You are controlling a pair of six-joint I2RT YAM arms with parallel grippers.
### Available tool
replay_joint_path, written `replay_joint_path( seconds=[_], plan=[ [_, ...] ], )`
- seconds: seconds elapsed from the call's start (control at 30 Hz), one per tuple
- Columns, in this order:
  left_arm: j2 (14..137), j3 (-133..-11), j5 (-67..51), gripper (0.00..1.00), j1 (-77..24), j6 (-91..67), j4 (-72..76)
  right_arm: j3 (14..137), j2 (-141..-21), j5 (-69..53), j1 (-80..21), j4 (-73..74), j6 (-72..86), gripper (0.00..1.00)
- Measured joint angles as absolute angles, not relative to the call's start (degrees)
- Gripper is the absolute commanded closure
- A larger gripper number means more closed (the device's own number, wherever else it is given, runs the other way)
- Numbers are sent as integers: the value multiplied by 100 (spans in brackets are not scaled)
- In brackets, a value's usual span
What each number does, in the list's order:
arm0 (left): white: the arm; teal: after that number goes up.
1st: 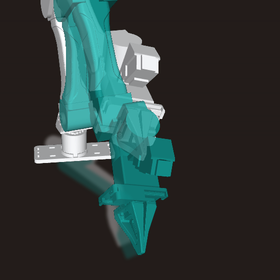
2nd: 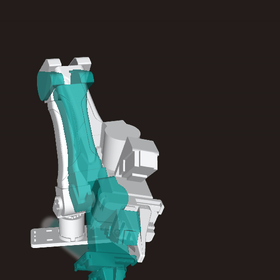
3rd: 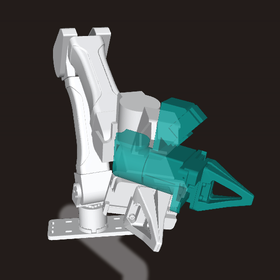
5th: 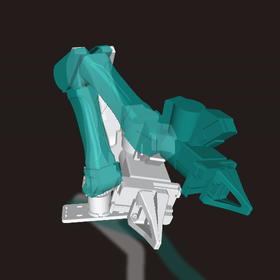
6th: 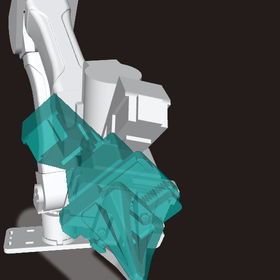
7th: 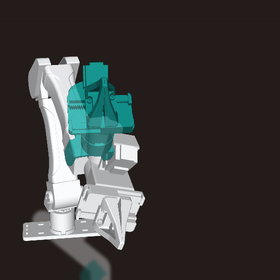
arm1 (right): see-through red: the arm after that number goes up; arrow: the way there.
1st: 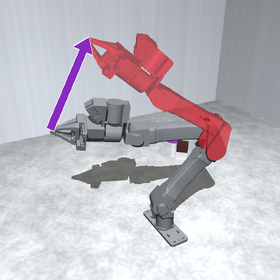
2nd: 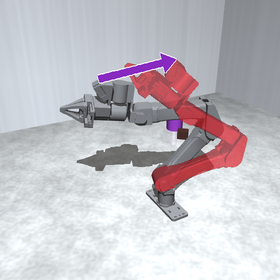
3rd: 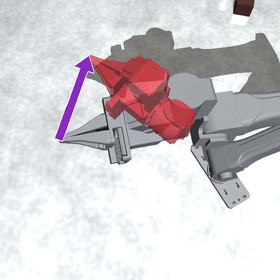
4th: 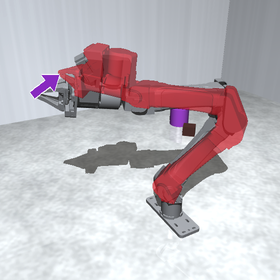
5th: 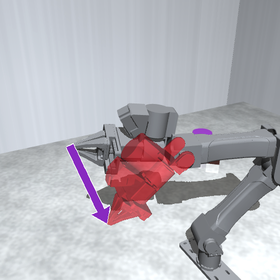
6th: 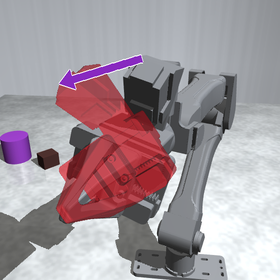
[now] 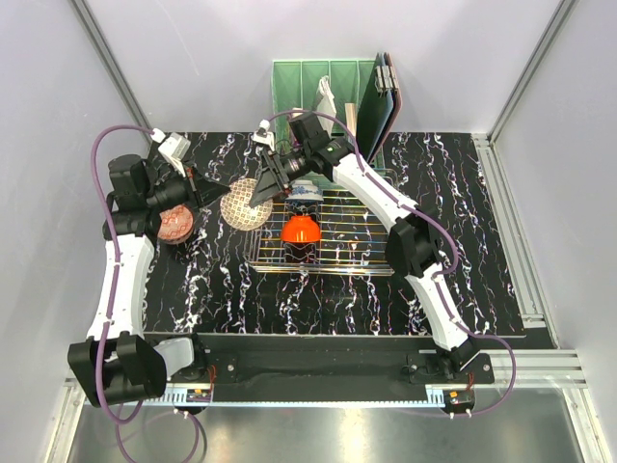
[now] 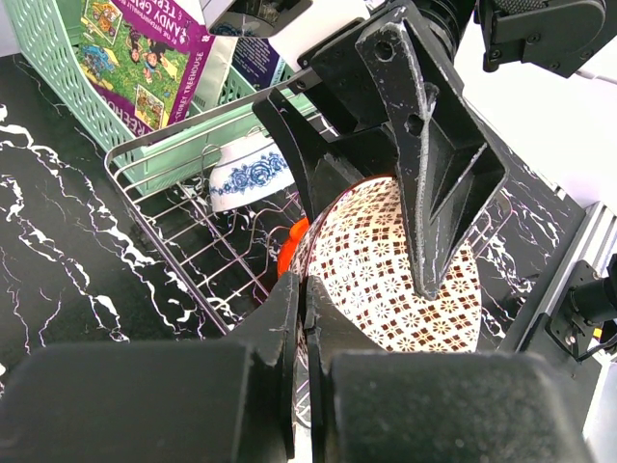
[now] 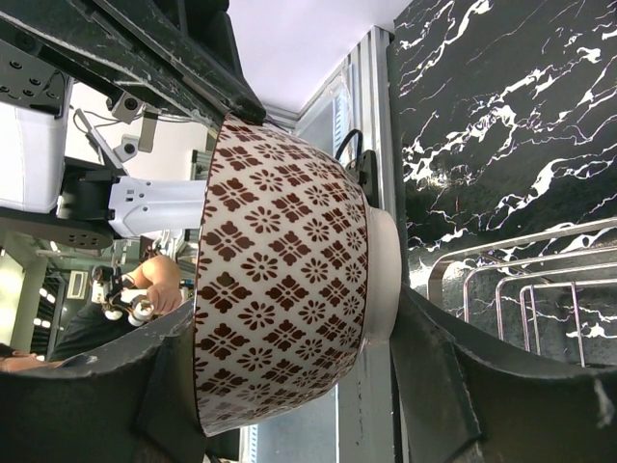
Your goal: Load the bowls into the dish rack
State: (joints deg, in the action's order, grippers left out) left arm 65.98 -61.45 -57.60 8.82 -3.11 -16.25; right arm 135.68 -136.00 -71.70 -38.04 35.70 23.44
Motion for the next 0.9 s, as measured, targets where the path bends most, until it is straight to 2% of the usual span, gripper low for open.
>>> replay_joint_path(
  seconds=[0.13,0.17,0.2,0.3,0.37,0.53,0.9],
  plan=[
    [6600,-6136,-5752,98,882,-311,-1629,13489,-13600,-7185,-3804,3494,2383,100],
    [6606,-6134,-5747,94,882,-311,-1645,13463,-13598,-7192,-3804,3476,2388,100],
    [6611,-6134,-5743,84,882,-311,-1658,13430,-13598,-7201,-3804,3454,2390,100],
    [6617,-6134,-5741,83,882,-316,-1675,13367,-13598,-7201,-3804,3417,2399,100],
    [6617,-6134,-5752,75,882,-320,-1667,13312,-13598,-7159,-3806,3409,2399,100],
    [6617,-6134,-5758,67,875,-333,-1664,13190,-13598,-7035,-3811,3409,2403,100],
    [6617,-6134,-5732,71,878,-301,-1686,13058,-13598,-6340,-3802,3612,2189,100]
  ],
)
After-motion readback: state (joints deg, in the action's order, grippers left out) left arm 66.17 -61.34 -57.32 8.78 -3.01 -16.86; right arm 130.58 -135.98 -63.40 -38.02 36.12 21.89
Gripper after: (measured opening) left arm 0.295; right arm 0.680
